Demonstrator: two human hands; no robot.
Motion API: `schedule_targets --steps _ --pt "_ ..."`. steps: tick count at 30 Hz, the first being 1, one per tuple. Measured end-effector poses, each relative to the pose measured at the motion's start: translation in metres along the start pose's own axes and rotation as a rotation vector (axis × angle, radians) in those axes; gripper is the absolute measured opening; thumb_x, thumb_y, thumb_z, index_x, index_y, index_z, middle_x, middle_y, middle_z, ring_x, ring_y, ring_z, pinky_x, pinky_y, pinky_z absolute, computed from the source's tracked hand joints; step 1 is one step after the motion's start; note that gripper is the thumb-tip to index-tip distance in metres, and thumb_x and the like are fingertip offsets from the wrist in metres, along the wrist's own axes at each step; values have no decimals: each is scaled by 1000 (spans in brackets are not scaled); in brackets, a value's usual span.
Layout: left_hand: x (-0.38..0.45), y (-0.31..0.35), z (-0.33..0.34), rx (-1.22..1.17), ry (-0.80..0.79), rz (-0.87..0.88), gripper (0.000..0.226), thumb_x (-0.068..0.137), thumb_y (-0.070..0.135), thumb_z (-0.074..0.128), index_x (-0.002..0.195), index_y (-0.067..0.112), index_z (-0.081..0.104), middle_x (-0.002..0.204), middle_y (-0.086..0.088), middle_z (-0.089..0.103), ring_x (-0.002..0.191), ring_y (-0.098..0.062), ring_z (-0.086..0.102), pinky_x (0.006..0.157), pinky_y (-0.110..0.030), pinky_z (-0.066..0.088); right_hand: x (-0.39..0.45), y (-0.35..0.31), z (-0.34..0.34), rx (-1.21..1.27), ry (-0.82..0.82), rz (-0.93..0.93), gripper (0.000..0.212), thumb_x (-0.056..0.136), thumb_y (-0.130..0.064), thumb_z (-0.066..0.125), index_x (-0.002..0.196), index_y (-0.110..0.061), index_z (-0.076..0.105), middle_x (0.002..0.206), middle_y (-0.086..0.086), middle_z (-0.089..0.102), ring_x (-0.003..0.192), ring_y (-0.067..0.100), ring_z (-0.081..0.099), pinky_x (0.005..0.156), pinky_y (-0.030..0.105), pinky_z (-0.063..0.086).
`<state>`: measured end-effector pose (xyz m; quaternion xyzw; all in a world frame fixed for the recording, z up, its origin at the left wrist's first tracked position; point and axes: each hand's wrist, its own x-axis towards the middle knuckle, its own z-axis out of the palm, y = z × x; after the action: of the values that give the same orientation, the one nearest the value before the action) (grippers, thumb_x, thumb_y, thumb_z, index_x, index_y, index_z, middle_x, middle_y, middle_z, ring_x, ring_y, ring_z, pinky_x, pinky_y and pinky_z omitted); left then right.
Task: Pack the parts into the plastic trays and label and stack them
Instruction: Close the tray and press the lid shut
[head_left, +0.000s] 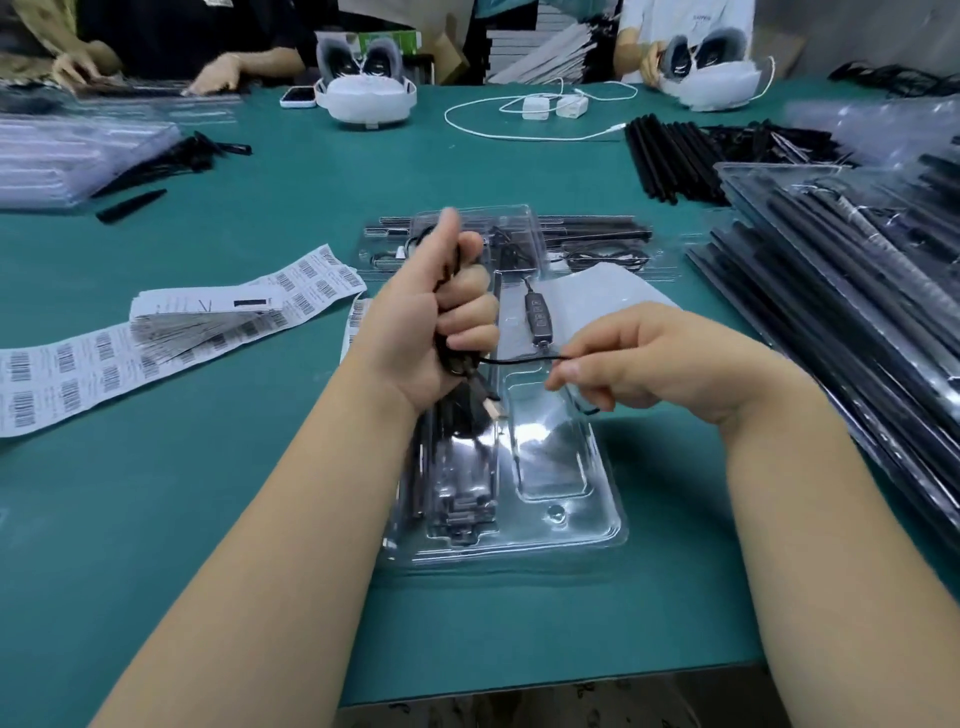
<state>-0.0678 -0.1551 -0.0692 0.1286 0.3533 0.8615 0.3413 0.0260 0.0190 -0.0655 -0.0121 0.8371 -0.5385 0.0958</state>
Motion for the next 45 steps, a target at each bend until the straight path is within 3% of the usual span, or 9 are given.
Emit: schedule_targets --steps 6,12,17,20,25,30,36,40,45 --pt "-7 -13 15 460 97 213 30 99 33 47 76 17 58 47 7 35 46 -11 39 50 -23 43 4 3 -1 198 70 -52 15 72 -33 68 70 -20 74 54 -3 54 42 5 28 41 13 22" --pt "-9 -13 19 646 148 276 43 83 57 46 59 25 62 72 -1 55 67 -17 49 71 -33 45 8 -1 12 245 142 -181 14 71 -25 67 85 -25 72 71 -10 66 67 5 57 58 16 44" --pt "-18 -23 23 887 43 393 42 86 65 35 82 42 70 74 22 64 72 -4 61 67 -35 53 10 -10 31 277 115 -299 22 74 -21 66 96 -24 65 87 -13 71 84 4 64 72 19 51" --pt "-16 -27 24 933 -6 424 41 86 67 28 97 52 65 100 27 64 99 4 60 87 -35 47 8 -11 29 323 92 -304 26 70 -15 74 95 -19 64 83 -10 71 79 4 64 69 18 50" --pt "-9 -33 20 945 -106 185 80 70 69 62 134 24 45 117 12 62 112 -7 58 98 -38 45 6 -12 23 477 231 -364 15 82 -1 64 83 -15 69 77 2 65 72 12 60 72 24 53" --pt "-13 -47 21 1303 -163 64 48 81 52 59 123 29 56 115 11 65 110 -9 59 99 -39 45 6 -14 4 780 474 -426 10 85 -8 50 81 -16 53 88 2 70 88 16 65 80 29 50" --pt "-16 -58 29 2132 -379 51 56 85 68 40 127 34 52 149 10 32 144 -14 10 116 -51 -2 -4 -14 -7 1124 390 -336 21 86 -32 45 69 -22 40 46 -8 35 35 4 30 37 16 30" --pt "-19 -50 29 2127 -296 63 43 84 68 40 103 37 63 124 12 47 126 -16 31 112 -52 14 -8 -11 -15 1095 492 -267 45 84 -44 50 50 -24 30 37 -6 22 28 4 20 32 15 22" --pt "-25 -37 21 2140 -288 44 34 86 59 51 116 45 61 147 10 36 137 -14 26 113 -48 18 0 -10 -8 903 513 -81 59 93 -45 47 42 -23 28 40 -7 25 32 8 27 37 16 28"
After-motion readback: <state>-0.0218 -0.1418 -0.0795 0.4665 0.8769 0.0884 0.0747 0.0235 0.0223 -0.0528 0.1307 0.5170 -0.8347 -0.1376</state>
